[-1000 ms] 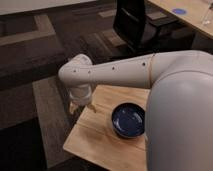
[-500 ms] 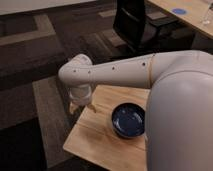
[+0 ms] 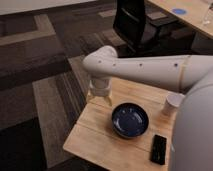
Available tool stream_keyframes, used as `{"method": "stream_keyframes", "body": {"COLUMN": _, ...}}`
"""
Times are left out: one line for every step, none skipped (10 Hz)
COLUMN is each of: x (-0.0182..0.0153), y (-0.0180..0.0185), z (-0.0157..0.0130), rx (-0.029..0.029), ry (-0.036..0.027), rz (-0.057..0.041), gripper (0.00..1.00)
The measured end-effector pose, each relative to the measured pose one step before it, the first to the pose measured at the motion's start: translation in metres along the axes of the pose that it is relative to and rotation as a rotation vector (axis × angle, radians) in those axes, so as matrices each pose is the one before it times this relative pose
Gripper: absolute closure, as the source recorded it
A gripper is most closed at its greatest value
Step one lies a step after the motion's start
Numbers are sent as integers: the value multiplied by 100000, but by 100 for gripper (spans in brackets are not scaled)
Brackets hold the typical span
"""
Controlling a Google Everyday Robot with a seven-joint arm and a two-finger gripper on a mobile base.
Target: Pick up the ceramic cup
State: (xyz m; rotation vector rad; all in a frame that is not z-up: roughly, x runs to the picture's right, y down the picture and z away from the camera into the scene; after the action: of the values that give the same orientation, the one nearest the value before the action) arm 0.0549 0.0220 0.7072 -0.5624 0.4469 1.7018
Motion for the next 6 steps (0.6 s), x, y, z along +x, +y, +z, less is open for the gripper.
{"method": "stream_keyframes", "body": {"x": -805, "y": -2092, "z": -988, "rx": -126, "ry": -358, "rz": 1959, "gripper": 35}}
{"method": "stream_keyframes", "body": {"x": -828, "y": -2138, "z": -1041, "rx": 213, "ry": -745, "rz": 2346, "gripper": 35}}
{"method": "stream_keyframes", "body": {"x": 5, "y": 308, "z": 1, "rx": -319, "ry": 161, "rz": -522, "gripper": 35}}
{"method": "stream_keyframes", "body": {"x": -15, "y": -338, "z": -23, "rx": 222, "ry": -29, "rz": 503, "gripper": 35}}
{"method": "stream_keyframes", "body": {"x": 9, "y": 163, "z": 48, "rx": -31, "ry": 75, "rz": -269, "gripper": 35}}
{"method": "stream_keyframes", "body": {"x": 35, "y": 104, "z": 23, "rx": -74, "ry": 68, "rz": -177, "gripper": 35}}
